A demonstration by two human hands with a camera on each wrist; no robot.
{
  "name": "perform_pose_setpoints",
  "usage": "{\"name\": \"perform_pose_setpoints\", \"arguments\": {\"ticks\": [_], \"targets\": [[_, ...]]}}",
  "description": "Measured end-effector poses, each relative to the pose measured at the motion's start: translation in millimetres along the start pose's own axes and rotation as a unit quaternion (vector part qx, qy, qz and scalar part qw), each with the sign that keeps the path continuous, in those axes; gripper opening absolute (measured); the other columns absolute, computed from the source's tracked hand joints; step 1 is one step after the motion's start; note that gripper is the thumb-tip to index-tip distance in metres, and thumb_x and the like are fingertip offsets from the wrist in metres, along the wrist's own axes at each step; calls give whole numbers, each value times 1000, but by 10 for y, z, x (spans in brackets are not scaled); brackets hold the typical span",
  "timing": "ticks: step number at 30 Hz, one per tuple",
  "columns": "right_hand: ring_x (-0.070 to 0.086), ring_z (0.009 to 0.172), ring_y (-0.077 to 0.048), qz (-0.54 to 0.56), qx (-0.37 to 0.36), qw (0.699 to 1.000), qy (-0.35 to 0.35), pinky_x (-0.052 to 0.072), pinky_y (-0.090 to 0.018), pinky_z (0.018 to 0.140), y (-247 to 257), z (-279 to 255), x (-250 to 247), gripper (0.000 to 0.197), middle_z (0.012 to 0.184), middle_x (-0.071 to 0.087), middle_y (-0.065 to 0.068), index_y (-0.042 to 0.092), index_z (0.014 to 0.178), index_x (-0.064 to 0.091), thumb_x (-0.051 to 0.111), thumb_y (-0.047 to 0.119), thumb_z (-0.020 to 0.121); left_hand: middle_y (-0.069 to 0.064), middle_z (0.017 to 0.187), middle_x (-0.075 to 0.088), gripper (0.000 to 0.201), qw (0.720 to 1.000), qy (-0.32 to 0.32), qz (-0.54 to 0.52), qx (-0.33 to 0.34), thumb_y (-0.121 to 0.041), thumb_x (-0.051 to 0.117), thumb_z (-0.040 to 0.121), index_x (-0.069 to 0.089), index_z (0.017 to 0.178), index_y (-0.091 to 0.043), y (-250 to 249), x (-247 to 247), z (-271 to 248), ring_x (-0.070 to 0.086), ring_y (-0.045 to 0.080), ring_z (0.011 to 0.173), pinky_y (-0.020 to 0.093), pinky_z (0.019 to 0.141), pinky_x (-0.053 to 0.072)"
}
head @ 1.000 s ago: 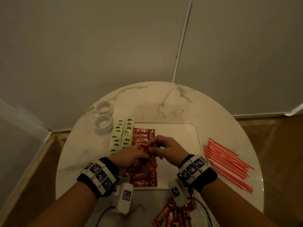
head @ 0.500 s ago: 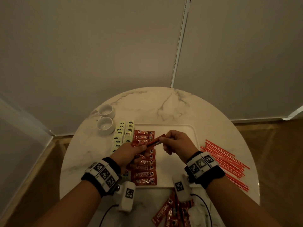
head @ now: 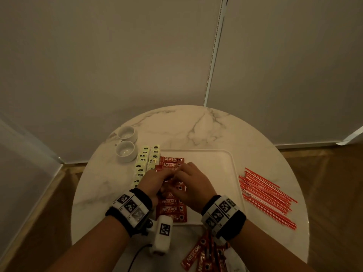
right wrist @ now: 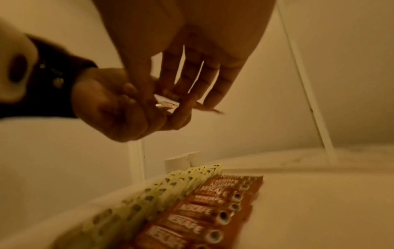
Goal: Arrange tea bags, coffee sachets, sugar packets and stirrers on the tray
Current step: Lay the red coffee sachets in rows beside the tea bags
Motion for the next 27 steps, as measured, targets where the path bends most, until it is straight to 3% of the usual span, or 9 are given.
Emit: {"name": "perform_pose_setpoints", "arguments": {"ticks": [2, 4, 6, 8, 12, 16, 21, 24, 27], "targets": [[52, 83, -12, 86, 66, 994, -7, 46, -21, 70, -130, -14, -17, 22, 87, 58, 3, 16, 79, 62, 64, 38, 79, 1, 55, 54, 11, 1000, 5, 11, 18, -11, 63, 85, 60, 74, -10, -72, -31, -11, 38, 9, 35, 18, 37, 32], [55, 80, -9, 173, 185, 967, -38, 50, -23, 68, -389, -31, -76, 18, 85, 58, 6, 18, 81, 60, 63, 36, 82, 6, 60, 60, 3, 999, 17, 11, 32, -4, 61, 86, 61, 84, -3, -154, -18, -52, 49, 8, 34, 17, 34, 38], [59, 79, -8, 278, 299, 911, -50, 51, -25, 66, -642, -50, -55, 10, 88, 62, 5, 20, 92, 59, 65, 24, 85, 13, 71, 65, 6, 999, 26, 22, 40, -1, 61, 86, 61, 90, 3, -191, -34, -41, 55, 9, 37, 16, 34, 40], [61, 79, -12, 376, 360, 853, -27, 49, -25, 62, -761, -14, 31, 25, 92, 64, -1, 21, 107, 57, 68, 15, 85, 16, 77, 67, 8, 996, 19, 70, 50, -4, 65, 85, 64, 90, 2, -220, -87, 9, 55, 8, 38, 15, 35, 39], [62, 75, -18, 351, 387, 852, 30, 48, -25, 55, -878, 101, 105, 45, 101, 62, -8, 23, 122, 54, 73, 15, 81, 13, 78, 69, 3, 993, 22, 98, 55, -7, 67, 84, 67, 84, -4, -269, -111, 88, 59, 9, 43, 16, 37, 41], [63, 67, -13, 418, 411, 809, 47, 46, -22, 50, -883, 120, 256, 26, 92, 65, -8, 7, 107, 61, 70, 18, 85, 9, 68, 65, 8, 993, 23, 70, 89, -5, 62, 87, 63, 87, 3, -368, -41, 91, 53, 5, 37, 14, 36, 39], [52, 58, -15, 388, 395, 830, 73, 42, -27, 50, -1016, 242, 279, 4, 71, 62, -5, 5, 85, 67, 67, 9, 84, 9, 81, 74, 13, 982, -22, 153, 105, -18, 69, 84, 71, 85, -5, -402, -186, 313, 70, 20, 73, 29, 65, 52], [53, 59, -11, 398, 413, 812, 113, 42, -25, 52, -1122, 278, 326, 3, 73, 63, -4, 8, 83, 67, 65, 7, 85, 3, 69, 72, 15, 975, -62, 176, 119, -22, 68, 86, 73, 79, -9, -500, -281, 386, 66, 12, 60, 26, 58, 51], [53, 57, -12, 430, 431, 790, 76, 42, -25, 51, -1254, 358, 339, 6, 73, 63, -7, 8, 85, 63, 64, 2, 85, -7, 49, 62, 25, 969, -118, 186, 109, -26, 64, 88, 71, 76, -5, -547, -440, 446, 50, 5, 39, 24, 47, 39]]}}
Point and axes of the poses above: each hand's wrist, its own z-axis towards the middle knuckle, its own x-axis out of the palm, y = z × x, the point moved 9 cm from there along z, towards the middle knuckle
